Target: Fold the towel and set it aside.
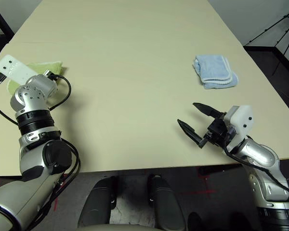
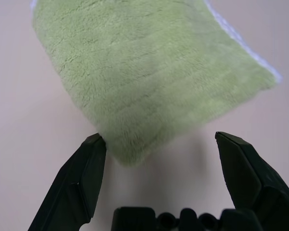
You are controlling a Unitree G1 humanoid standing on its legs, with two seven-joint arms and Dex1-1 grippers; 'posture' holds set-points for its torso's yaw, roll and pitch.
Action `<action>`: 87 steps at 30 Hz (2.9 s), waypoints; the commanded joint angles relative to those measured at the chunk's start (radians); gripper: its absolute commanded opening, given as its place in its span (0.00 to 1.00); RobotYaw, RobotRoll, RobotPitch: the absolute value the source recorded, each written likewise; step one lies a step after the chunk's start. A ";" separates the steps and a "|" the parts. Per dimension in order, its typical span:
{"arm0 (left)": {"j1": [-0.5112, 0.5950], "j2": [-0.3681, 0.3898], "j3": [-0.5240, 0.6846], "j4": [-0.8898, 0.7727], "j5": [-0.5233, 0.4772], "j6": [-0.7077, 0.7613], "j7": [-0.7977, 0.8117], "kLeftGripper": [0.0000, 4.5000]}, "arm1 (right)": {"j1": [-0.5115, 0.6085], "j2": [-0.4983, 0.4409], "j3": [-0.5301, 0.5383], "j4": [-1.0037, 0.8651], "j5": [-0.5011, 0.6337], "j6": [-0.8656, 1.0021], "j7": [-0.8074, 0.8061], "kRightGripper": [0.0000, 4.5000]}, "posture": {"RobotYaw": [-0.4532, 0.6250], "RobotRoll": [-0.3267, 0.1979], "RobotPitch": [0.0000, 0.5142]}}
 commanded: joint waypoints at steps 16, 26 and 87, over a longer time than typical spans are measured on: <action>-0.030 0.042 -0.094 -0.105 -0.030 0.256 -0.285 0.99 | -0.177 0.042 0.024 0.038 -0.003 0.041 -0.051 1.00 | 0.52 0.62 0.33; 0.237 0.243 -0.412 0.002 0.114 -0.251 -0.899 0.99 | -0.438 0.171 0.077 0.274 -0.161 -0.008 -0.282 1.00 | 0.50 0.62 0.29; 0.626 0.330 -0.399 0.063 0.310 -0.848 -1.151 0.99 | -0.351 0.196 -0.141 0.594 -0.126 -0.147 -0.552 1.00 | 0.55 0.62 0.23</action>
